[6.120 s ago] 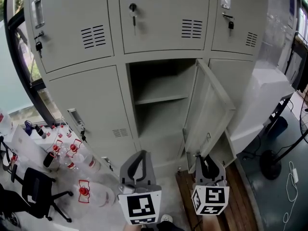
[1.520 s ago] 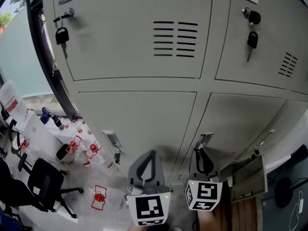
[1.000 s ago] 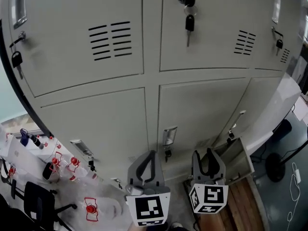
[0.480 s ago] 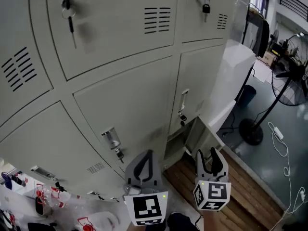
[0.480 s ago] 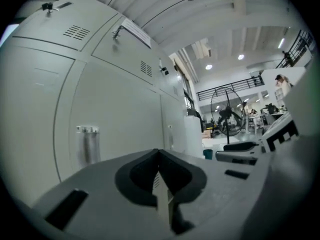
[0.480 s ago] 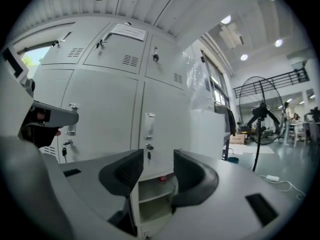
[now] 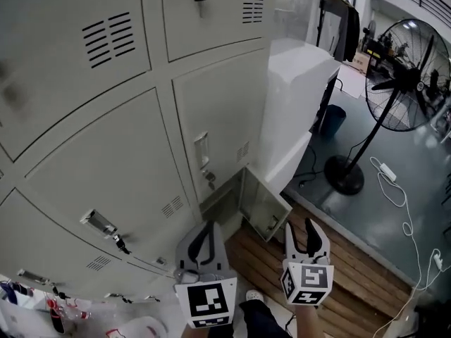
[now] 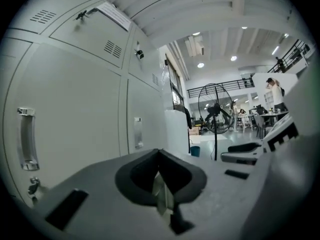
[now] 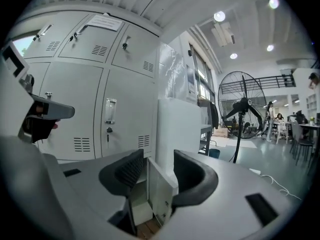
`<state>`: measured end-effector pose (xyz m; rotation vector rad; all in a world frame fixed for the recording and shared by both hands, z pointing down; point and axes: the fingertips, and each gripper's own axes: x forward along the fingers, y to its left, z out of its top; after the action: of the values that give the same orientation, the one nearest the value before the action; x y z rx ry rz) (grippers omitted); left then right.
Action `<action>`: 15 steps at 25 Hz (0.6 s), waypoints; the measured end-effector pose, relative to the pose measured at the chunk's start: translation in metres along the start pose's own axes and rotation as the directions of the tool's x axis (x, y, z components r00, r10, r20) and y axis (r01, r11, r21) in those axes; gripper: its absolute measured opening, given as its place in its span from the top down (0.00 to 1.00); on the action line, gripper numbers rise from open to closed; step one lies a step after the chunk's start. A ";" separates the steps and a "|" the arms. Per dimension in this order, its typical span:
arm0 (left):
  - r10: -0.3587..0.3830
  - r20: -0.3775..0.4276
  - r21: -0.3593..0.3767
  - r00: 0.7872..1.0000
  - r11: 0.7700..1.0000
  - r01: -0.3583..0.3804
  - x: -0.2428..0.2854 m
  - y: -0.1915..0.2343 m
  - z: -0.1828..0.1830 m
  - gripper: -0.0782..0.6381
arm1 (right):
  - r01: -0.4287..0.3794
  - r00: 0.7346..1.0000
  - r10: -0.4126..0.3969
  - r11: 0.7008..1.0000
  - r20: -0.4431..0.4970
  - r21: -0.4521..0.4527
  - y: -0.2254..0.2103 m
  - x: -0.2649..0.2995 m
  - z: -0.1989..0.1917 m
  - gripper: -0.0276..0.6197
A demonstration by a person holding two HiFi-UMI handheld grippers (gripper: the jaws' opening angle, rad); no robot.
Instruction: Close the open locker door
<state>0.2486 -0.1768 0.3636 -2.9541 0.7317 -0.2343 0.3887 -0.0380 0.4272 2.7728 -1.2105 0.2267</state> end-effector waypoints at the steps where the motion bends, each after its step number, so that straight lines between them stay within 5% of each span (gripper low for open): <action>1: 0.001 0.000 0.004 1.000 1.000 -0.001 0.008 -0.007 0.000 0.89 | -0.011 1.000 0.011 1.000 -0.013 -0.007 -0.007 0.006 -0.004 0.67; 15: 0.089 -0.070 -0.003 0.994 0.996 -0.089 0.081 -0.064 -0.025 0.89 | -0.197 0.968 0.188 0.980 -0.168 -0.039 -0.056 0.089 -0.072 0.67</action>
<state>0.3444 -0.1603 0.4063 -2.9231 0.8719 -0.3308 0.4830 -0.0531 0.5115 2.5321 -1.4196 0.4214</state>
